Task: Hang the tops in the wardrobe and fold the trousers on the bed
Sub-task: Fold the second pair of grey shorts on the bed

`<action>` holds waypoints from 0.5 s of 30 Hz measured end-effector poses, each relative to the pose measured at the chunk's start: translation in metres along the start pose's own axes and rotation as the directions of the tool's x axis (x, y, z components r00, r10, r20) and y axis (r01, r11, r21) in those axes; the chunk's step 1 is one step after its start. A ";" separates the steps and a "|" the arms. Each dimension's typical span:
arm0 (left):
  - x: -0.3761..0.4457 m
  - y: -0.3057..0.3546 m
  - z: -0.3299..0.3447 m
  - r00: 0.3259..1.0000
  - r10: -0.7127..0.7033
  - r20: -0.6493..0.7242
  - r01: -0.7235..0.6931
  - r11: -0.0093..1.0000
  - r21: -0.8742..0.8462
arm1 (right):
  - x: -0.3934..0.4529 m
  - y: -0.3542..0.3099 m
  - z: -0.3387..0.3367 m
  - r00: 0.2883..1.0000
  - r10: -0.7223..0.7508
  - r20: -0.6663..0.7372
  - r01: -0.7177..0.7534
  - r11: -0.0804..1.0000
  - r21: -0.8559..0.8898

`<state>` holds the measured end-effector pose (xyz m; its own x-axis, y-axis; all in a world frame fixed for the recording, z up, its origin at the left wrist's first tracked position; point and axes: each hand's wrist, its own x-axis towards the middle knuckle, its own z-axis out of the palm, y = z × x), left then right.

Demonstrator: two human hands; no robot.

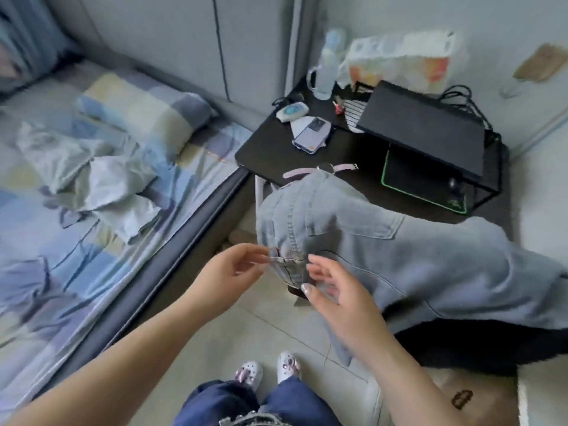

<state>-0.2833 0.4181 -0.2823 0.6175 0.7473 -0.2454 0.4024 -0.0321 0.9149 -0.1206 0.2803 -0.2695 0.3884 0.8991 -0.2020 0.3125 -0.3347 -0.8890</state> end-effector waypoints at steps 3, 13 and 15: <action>-0.024 -0.011 -0.025 0.977 -0.047 -0.206 0.040 0.999 -0.035 | 0.030 -0.014 0.014 0.979 -0.075 0.190 0.079 0.997 -0.017; -0.116 -0.054 -0.064 0.726 -0.264 -0.634 0.130 0.959 -0.250 | 0.095 -0.077 0.105 0.747 -0.284 0.601 0.340 0.940 0.022; -0.125 -0.060 -0.075 0.685 -0.283 -0.671 0.127 0.954 -0.273 | 0.099 -0.089 0.125 0.702 -0.293 0.650 0.358 0.933 0.033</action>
<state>-0.4350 0.3767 -0.2823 -0.1441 0.9665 -0.2123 0.2778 0.2455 0.9287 -0.2184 0.4348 -0.2615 -0.3819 0.9122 -0.1485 0.4017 0.0191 -0.9156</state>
